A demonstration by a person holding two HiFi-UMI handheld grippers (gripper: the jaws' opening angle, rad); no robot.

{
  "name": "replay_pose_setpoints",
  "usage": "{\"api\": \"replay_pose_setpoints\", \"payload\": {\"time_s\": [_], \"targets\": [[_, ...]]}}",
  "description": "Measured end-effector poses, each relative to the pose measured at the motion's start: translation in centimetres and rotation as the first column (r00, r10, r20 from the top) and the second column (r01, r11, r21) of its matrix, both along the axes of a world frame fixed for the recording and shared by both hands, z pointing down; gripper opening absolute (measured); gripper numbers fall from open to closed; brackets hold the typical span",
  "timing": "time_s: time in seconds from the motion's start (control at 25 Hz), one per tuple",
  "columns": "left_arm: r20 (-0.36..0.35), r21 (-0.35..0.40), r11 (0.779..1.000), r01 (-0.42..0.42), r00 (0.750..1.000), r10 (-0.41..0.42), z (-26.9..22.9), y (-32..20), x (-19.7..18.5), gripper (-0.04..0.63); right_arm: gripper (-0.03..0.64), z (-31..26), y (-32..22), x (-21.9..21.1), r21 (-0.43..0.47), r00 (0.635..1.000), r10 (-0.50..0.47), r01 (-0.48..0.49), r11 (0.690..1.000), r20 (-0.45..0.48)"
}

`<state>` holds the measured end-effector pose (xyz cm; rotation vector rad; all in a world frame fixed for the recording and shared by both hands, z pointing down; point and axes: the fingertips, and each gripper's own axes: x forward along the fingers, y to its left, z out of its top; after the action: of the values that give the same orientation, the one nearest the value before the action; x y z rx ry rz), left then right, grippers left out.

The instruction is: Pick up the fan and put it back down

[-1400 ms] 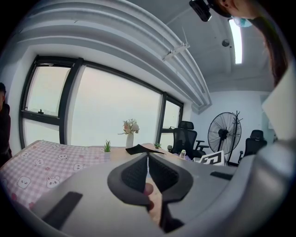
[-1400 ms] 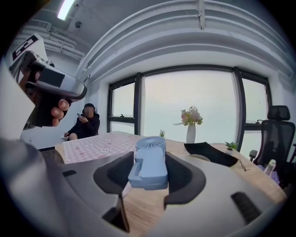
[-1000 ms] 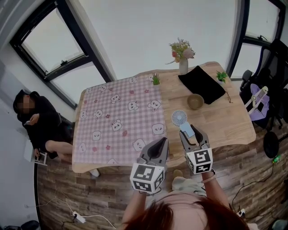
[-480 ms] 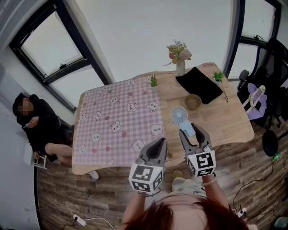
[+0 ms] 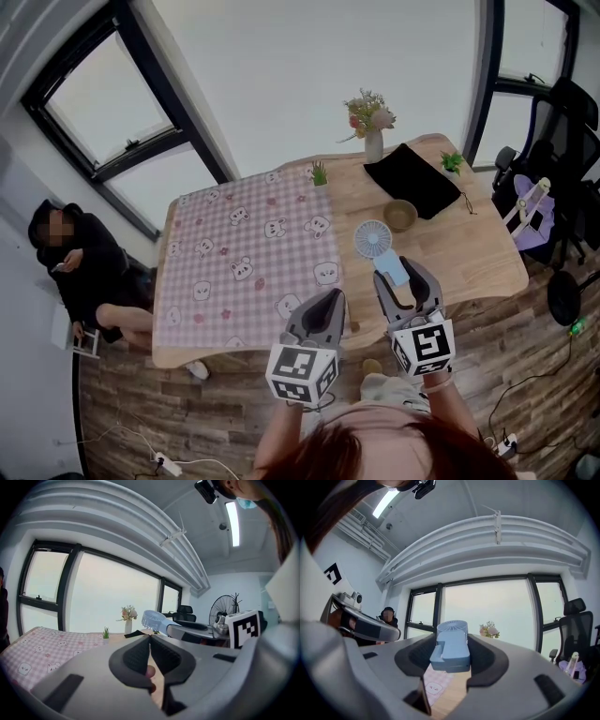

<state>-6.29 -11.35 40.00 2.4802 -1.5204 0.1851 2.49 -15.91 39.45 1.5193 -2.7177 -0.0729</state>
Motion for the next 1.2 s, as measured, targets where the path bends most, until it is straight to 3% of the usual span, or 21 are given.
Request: {"api": "replay_pose_setpoints", "payload": {"time_s": [0.64, 1.2], "targets": [[0.017, 0.016, 1.0, -0.004, 1.0, 0.004, -0.8, 0.8, -0.4, 0.014, 0.209, -3.4, 1.8, 0.8, 0.092, 0.999, 0.018, -0.021, 0.996, 0.036], [0.016, 0.015, 1.0, -0.019, 1.0, 0.019, -0.8, 0.6, -0.5, 0.014, 0.207, -3.6, 1.8, 0.6, 0.091, 0.999, 0.029, -0.032, 0.995, 0.034]]}}
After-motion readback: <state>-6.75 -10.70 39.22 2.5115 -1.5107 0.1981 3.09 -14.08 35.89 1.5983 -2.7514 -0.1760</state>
